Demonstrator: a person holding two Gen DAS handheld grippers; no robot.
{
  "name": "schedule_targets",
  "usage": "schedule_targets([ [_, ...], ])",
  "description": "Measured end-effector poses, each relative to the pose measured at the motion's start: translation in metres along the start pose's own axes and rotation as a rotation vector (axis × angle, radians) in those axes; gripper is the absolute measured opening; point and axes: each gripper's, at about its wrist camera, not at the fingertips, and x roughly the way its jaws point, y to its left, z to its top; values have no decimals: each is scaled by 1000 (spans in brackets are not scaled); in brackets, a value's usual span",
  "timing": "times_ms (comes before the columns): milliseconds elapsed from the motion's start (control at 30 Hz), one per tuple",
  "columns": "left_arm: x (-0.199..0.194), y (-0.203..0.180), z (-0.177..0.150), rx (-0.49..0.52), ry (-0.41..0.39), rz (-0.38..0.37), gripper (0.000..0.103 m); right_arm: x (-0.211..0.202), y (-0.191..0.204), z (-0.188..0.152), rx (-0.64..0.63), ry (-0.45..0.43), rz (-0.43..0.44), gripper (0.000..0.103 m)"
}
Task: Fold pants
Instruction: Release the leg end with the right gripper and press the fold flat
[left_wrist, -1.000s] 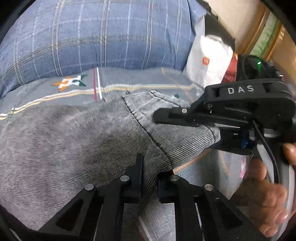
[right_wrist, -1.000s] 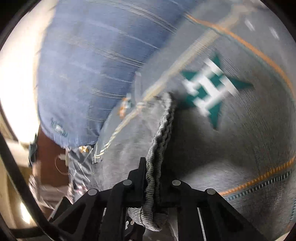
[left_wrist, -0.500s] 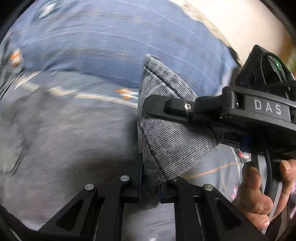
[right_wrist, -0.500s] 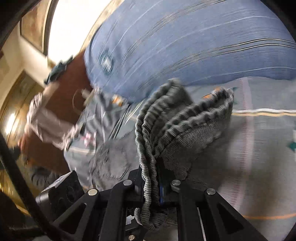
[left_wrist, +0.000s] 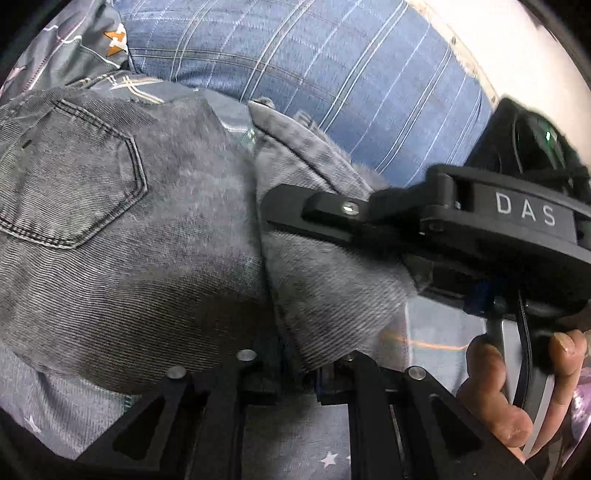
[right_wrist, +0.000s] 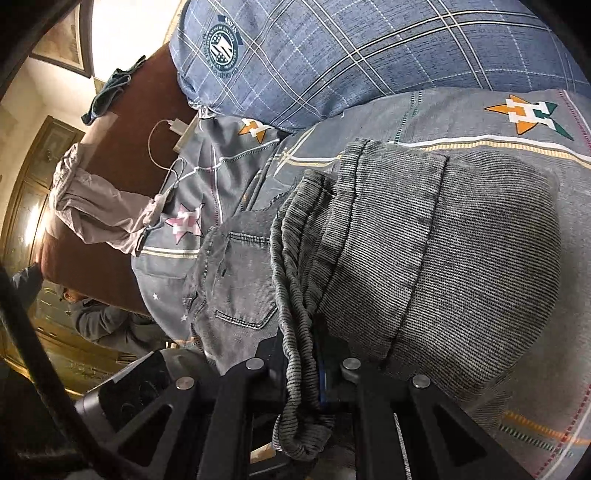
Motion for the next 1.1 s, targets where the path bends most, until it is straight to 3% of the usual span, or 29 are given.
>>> schedule_targets([
  [133,1,9,-1,-60,66,-22,24,7,-12,-1,57,33,12,18],
  [167,-7,7,-1,-59,68,-31,34,-2,-11,-1,65,8,41,27],
  [200,-20,5,-3,-43,49,-40,45,-16,-7,-1,65,-37,76,50],
  [267,-45,1,-8,-13,-4,-28,60,-46,-3,-1,64,-147,132,80],
  [300,-52,1,-9,-4,-20,-22,60,-62,-2,-2,59,-209,150,80],
  [400,-62,5,-4,13,-55,1,60,-79,-7,-2,80,-263,232,80],
  [567,-51,15,18,-25,-44,28,60,-73,-25,-6,143,-266,23,76],
  [733,-19,1,45,73,61,46,58,-77,-32,-8,166,-284,-150,58],
  [767,-11,-3,48,97,79,76,55,-80,-31,-9,165,-296,-198,58],
  [867,0,-1,48,125,122,83,34,-87,-40,-11,187,-301,-289,58],
  [933,6,2,47,127,120,83,33,-85,-50,-10,211,-294,-327,58],
  [967,8,4,47,120,116,78,27,-84,-55,-10,228,-287,-331,58],
  [1000,7,7,45,116,99,98,13,-84,-61,-11,239,-278,-327,58],
  [1100,-8,15,46,102,84,77,12,-74,-65,-11,246,-241,-303,58],
])
